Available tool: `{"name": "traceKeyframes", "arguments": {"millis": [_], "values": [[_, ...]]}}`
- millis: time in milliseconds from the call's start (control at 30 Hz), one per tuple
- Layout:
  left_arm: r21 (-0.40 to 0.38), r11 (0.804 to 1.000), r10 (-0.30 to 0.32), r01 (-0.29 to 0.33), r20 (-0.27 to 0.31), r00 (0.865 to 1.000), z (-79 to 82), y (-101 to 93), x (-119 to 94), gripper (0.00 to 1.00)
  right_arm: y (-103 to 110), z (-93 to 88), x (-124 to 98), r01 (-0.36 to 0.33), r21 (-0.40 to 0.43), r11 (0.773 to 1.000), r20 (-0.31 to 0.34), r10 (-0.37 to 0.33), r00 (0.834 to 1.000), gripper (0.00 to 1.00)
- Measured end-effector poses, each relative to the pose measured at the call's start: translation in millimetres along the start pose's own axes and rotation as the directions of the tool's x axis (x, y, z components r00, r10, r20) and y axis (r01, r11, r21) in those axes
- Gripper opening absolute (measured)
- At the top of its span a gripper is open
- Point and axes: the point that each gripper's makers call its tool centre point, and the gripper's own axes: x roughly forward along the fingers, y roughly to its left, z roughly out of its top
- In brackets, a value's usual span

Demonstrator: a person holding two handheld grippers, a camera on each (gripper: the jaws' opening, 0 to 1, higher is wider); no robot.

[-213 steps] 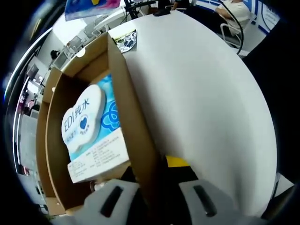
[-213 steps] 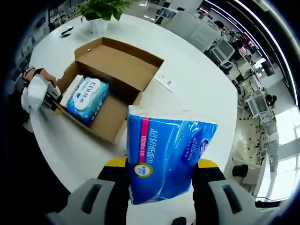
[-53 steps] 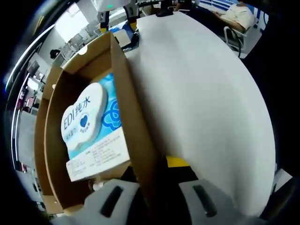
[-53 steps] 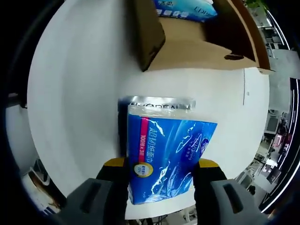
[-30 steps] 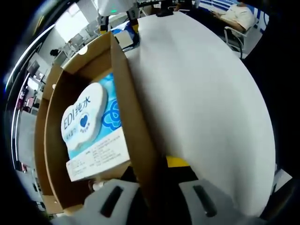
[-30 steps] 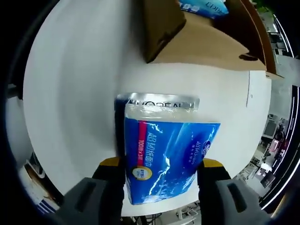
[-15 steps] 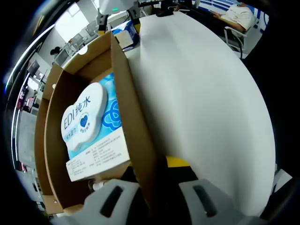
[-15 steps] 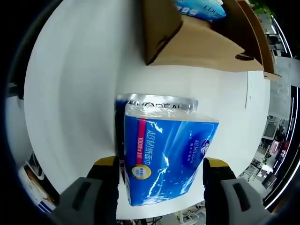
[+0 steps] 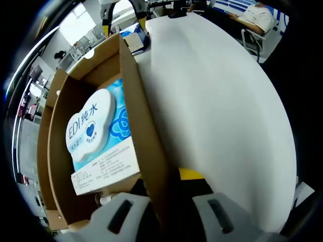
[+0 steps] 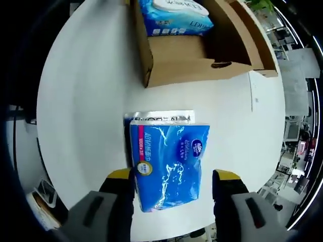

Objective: Operate the shoe box by opening the lid, removing the specified soft item, and placing it in the target area until the item is outside and the box remains undamaged.

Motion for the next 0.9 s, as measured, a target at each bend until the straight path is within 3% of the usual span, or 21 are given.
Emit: {"name": "traceKeyframes", "arguments": {"millis": [467, 733, 800, 867, 900], "values": [[0.001, 1.0, 0.001, -0.001, -0.001, 1.0, 0.4, -0.4, 0, 0.07, -6, -2.6, -8, -0.008, 0.069, 0.998, 0.031, 0.006, 0.999, 0.6], [0.001, 1.0, 0.001, -0.001, -0.001, 1.0, 0.6, -0.6, 0, 0.07, -14, -2.3, -17, 0.003, 0.073, 0.997, 0.038, -0.006, 0.999, 0.47], [0.0, 1.0, 0.001, -0.001, -0.001, 1.0, 0.6, -0.6, 0, 0.07, -10, 4.5, -10, -0.012, 0.111, 0.994, 0.072, 0.004, 0.997, 0.46], [0.0, 1.0, 0.002, -0.002, -0.001, 1.0, 0.6, -0.6, 0, 0.07, -4, 3.5, -3, -0.036, 0.109, 0.993, 0.058, 0.03, 0.998, 0.43], [0.0, 1.0, 0.003, -0.003, -0.002, 1.0, 0.6, -0.6, 0, 0.07, 6, 4.5, -2, -0.086, 0.11, 0.99, 0.053, 0.081, 0.995, 0.39]]}}
